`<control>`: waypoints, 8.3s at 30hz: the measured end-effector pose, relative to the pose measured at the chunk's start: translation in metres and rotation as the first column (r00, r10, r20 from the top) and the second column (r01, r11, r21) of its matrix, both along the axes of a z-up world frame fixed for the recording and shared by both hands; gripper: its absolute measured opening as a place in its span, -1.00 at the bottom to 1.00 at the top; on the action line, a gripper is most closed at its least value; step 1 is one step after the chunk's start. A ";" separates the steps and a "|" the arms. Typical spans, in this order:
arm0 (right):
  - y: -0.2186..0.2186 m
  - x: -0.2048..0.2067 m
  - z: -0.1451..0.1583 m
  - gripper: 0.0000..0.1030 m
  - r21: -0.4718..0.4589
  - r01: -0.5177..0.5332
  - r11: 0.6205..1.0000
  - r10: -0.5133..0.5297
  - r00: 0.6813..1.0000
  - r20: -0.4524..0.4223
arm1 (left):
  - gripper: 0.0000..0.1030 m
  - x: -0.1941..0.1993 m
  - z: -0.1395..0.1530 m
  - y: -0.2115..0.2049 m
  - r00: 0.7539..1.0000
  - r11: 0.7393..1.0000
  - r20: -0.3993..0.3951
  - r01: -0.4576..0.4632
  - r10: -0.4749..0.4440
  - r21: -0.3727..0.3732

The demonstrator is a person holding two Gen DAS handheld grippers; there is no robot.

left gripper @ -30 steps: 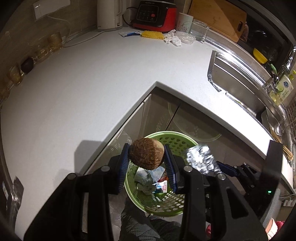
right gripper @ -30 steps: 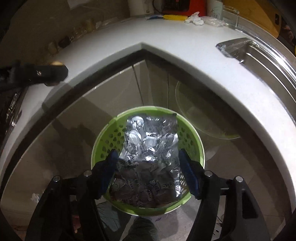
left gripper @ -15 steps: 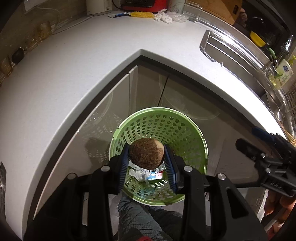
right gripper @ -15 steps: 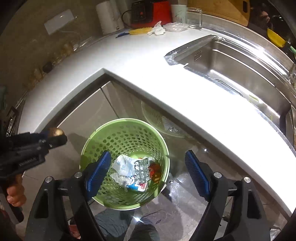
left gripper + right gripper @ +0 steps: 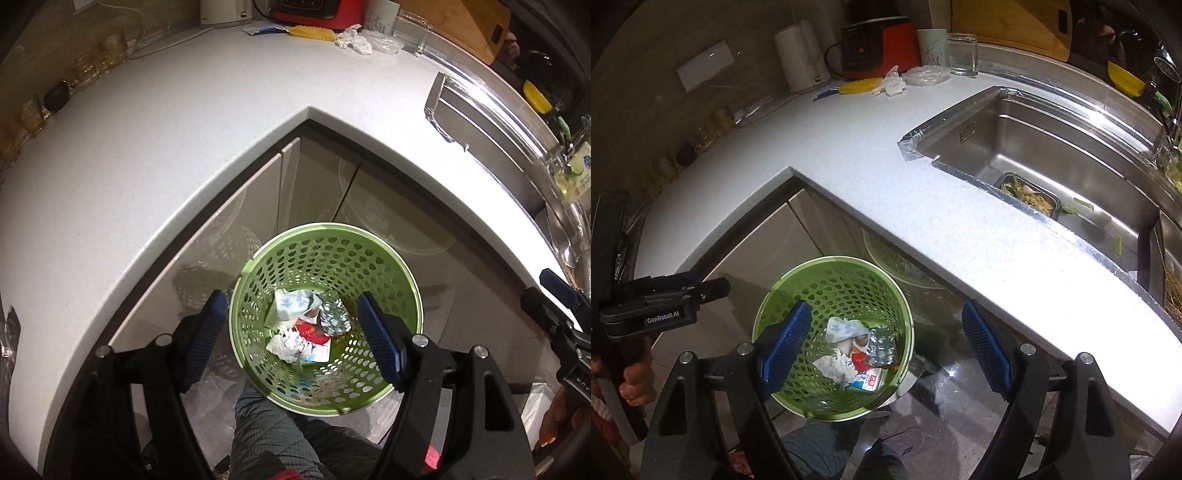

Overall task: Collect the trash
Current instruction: 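Grasp the white-blue wipe packets with the left tool while the right tool grasps the crumpled tissue, then carry the wipe packets and crumpled tissue over the basket and release both, then reach the left tool to the yellow mesh sponge while the right tool approaches the plastic bag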

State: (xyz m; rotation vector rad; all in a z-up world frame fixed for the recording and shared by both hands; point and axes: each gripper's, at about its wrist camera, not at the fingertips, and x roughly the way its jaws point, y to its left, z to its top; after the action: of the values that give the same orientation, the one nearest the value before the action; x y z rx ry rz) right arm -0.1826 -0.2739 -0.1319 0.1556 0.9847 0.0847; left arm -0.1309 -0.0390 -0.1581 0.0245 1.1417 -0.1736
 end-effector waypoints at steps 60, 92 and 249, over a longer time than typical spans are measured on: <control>0.006 0.427 -0.008 0.95 -0.106 0.154 0.982 -0.147 0.986 0.072 | 0.83 0.494 0.005 -0.007 0.892 0.949 0.325 0.307 -0.315 0.076; -0.001 0.439 -0.012 -0.82 0.008 0.188 0.982 -0.188 0.982 -0.014 | -0.83 0.503 0.014 0.015 0.907 0.928 0.225 0.372 -0.356 -0.033; -0.063 0.413 0.012 0.95 -0.094 0.289 0.953 -0.279 0.954 0.110 | 0.57 0.518 -0.010 -0.106 0.981 0.984 0.089 0.176 -0.173 -0.028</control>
State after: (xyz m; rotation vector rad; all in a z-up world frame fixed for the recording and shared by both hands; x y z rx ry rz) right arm 0.2306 -0.3373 -0.1195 0.1900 0.8605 -0.2245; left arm 0.3874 -0.1448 -0.1684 0.0999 1.0496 -0.3455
